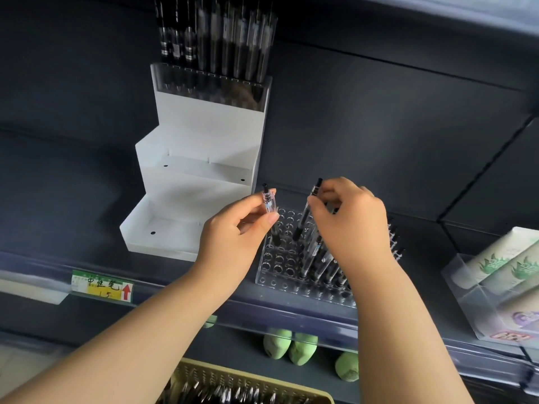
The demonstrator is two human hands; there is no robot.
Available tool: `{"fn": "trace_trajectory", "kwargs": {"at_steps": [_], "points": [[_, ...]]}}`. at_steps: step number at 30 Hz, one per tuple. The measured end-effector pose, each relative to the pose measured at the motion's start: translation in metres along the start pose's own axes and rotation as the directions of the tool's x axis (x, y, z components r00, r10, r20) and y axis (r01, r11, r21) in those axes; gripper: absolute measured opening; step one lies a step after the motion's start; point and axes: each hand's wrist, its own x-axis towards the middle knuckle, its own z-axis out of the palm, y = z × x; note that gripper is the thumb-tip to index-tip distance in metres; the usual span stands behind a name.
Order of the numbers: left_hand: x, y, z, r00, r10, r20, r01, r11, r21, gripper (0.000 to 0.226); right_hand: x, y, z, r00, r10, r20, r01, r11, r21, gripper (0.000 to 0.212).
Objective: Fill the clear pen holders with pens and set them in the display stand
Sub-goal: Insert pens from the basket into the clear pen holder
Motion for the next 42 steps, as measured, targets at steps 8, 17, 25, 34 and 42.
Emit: {"fn": "trace_trajectory", "kwargs": {"at_steps": [8, 17, 25, 34, 42], "points": [[0.001, 0.005, -0.003, 1.0, -0.008, 0.001, 0.009, 1.0, -0.024, 0.029, 0.0, 0.001, 0.006, 0.999, -0.013, -0.042, 0.008, 0.995, -0.096, 0.023], [0.001, 0.002, -0.003, 1.0, -0.005, 0.002, 0.005, 1.0, -0.006, 0.033, -0.002, -0.001, 0.011, 0.995, -0.043, -0.095, 0.031, 0.991, -0.132, 0.03], [0.001, 0.0, -0.002, 1.0, -0.024, -0.004, 0.024, 0.999, -0.03, 0.033, -0.001, -0.001, 0.009, 0.994, -0.061, -0.087, 0.042, 0.977, -0.208, 0.024], [0.001, -0.001, 0.001, 0.999, -0.051, -0.008, 0.051, 0.998, -0.045, 0.032, -0.002, -0.004, 0.002, 0.993, -0.069, -0.097, 0.044, 0.971, -0.236, 0.025], [0.001, -0.001, 0.004, 0.998, -0.055, 0.009, 0.055, 0.998, -0.035, 0.028, -0.002, -0.004, 0.003, 0.994, -0.062, -0.088, 0.042, 0.976, -0.212, 0.025]]}}
